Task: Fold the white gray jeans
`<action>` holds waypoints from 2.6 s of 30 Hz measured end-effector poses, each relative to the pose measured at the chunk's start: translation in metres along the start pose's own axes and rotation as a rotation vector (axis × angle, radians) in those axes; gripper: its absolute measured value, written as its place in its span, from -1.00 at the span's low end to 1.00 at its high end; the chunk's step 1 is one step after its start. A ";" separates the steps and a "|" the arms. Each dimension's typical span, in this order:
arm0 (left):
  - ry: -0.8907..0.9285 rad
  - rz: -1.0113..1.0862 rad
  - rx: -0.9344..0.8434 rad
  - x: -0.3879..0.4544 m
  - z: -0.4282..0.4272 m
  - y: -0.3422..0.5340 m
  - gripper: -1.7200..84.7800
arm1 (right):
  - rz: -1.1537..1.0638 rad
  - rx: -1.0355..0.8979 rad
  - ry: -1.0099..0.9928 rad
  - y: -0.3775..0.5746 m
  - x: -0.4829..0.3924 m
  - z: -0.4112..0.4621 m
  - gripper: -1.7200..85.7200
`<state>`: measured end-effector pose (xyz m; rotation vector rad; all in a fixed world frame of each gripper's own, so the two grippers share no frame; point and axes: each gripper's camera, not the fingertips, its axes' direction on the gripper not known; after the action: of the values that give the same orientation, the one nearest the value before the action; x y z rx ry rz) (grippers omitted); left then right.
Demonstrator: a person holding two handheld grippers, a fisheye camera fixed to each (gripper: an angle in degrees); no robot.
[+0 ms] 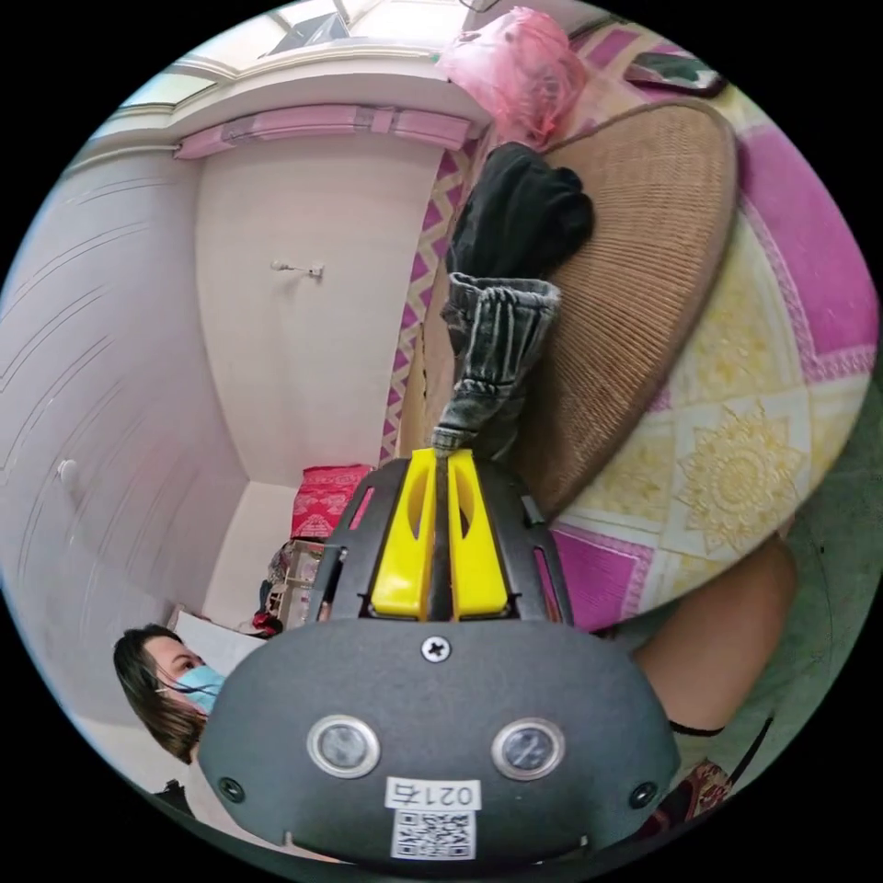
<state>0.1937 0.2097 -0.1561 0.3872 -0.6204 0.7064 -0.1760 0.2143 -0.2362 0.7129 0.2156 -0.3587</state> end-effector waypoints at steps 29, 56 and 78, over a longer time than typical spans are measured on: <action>-0.265 0.135 -0.215 -0.052 0.254 -0.247 -0.98 | -0.568 -0.313 0.291 -0.099 -0.036 0.229 -0.89; -0.607 0.325 -0.385 -0.006 0.247 -0.169 -0.98 | -1.236 -0.534 0.666 0.159 -0.055 0.376 -0.97; -0.111 -0.302 0.092 -0.091 0.124 -0.084 -0.69 | -1.084 -0.610 0.717 0.129 -0.048 0.408 -0.95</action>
<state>0.1493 0.0419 -0.1318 0.5947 -0.6192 0.4272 -0.1410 0.0426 0.1572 0.0231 1.3556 -1.0006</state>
